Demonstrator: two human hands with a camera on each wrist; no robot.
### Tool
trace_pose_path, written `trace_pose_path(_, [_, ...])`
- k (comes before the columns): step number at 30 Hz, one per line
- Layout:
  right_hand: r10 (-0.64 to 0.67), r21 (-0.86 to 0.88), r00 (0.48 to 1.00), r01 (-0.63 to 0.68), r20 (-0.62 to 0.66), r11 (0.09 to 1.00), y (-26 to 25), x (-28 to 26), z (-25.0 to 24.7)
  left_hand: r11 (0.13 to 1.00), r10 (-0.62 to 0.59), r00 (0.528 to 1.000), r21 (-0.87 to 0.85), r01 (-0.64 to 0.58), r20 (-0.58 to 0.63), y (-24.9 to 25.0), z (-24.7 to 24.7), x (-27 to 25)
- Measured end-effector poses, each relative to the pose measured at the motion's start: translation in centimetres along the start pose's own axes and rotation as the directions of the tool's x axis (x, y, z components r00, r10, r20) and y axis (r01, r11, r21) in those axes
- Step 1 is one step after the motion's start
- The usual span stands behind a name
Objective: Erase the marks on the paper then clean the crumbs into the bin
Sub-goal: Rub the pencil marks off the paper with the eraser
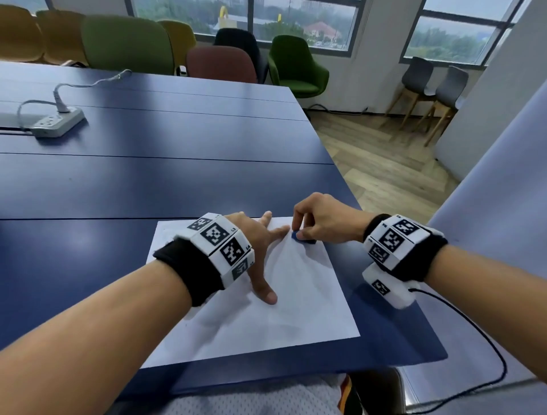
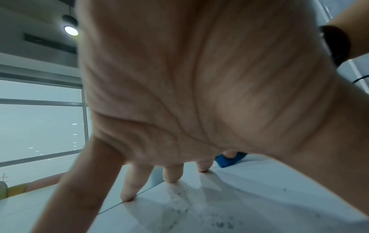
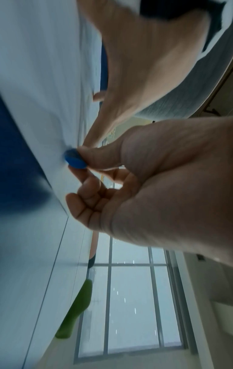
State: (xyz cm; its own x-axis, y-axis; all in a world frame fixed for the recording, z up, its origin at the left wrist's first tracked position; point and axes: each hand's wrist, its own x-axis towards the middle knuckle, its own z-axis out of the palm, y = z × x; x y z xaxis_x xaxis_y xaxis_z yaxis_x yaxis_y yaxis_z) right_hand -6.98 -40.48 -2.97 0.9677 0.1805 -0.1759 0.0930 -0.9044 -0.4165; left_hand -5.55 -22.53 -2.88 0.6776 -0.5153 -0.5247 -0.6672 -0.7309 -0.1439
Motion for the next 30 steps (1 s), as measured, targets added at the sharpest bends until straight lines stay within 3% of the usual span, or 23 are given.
trace_pose_path(3, [-0.007,-0.025,0.996,0.009,0.089,1.000,-0.4,-0.1,-0.1,1.000,-0.003,1.000,0.017,0.003,-0.006,0.1,-0.1,-0.2])
trace_pose_path(8, [0.057,0.003,0.996,-0.057,-0.070,0.998,0.1,1.0,-0.3,0.997,-0.027,1.000,0.073,0.026,0.008,0.5,-0.3,-0.1])
trace_pose_path(13, [0.003,0.008,0.994,-0.004,0.113,1.000,-0.4,-0.1,-0.1,0.996,-0.036,0.999,0.085,0.034,0.020,0.6,-0.4,-0.1])
trace_pose_path(18, [0.028,0.020,0.999,-0.028,-0.031,0.999,-0.2,0.6,-0.2,0.995,-0.031,1.000,0.095,0.031,-0.001,0.6,-0.2,-0.1])
trace_pose_path(22, [-0.070,0.013,0.983,0.069,0.169,0.998,-1.0,-1.1,0.4,0.996,-0.029,0.999,0.085,0.030,-0.018,0.6,-0.1,0.0])
trace_pose_path(24, [-0.062,-0.029,0.987,0.067,0.151,0.997,-1.2,-0.7,0.1,0.997,-0.026,1.000,0.074,0.027,-0.016,0.6,-0.1,-0.1])
trace_pose_path(27, [-0.025,-0.007,1.000,0.025,0.015,1.000,-0.9,0.1,0.3,0.998,-0.026,1.000,0.065,0.026,-0.013,0.6,-0.2,-0.1])
trace_pose_path(30, [-0.060,0.019,0.989,0.058,0.134,0.998,-1.0,-0.8,0.6,0.996,-0.031,0.999,0.080,0.033,-0.018,0.5,-0.1,-0.1])
